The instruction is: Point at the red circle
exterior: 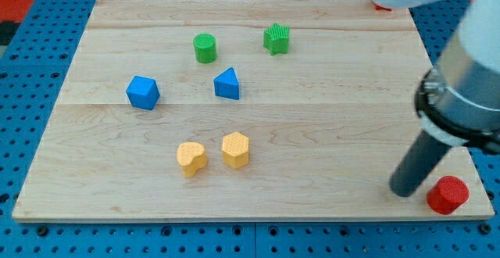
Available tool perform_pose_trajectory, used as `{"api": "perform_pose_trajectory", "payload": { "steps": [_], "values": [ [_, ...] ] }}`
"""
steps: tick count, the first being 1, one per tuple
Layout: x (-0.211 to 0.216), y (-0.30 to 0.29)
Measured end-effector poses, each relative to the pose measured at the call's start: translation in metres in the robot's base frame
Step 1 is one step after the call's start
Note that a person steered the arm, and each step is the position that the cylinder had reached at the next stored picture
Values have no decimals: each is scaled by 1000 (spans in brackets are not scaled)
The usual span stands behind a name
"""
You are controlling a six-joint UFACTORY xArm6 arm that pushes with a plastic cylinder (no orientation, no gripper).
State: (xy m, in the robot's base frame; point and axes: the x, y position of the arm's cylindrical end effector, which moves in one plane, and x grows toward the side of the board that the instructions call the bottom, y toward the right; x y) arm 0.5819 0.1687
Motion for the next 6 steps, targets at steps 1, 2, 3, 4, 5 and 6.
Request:
{"api": "perform_pose_trajectory", "payload": {
  "steps": [1,2,3,4,5,6],
  "values": [
    [3,-45],
    [28,-42],
    [36,-30],
    [36,-1],
    [36,15],
    [36,11]
  ]
}}
